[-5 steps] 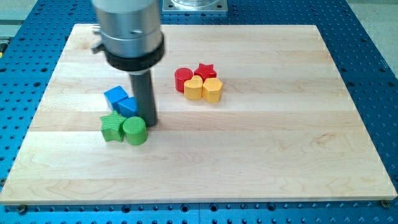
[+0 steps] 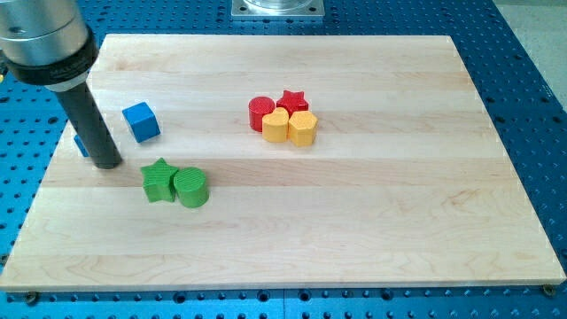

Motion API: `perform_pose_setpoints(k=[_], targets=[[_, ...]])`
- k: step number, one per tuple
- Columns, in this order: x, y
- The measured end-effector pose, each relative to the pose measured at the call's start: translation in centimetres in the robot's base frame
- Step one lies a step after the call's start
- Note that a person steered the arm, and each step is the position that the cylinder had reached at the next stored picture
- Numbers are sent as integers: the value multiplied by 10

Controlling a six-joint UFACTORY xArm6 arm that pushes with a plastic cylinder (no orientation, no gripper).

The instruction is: Place the blue blocks to the center left side

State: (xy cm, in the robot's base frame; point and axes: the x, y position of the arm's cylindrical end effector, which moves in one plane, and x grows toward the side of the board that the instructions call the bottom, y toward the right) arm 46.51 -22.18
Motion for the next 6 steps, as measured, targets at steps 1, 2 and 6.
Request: perform_pose_setpoints(k=[1,2,6], targets=[[-41,73],[-80,117],[-76,23]])
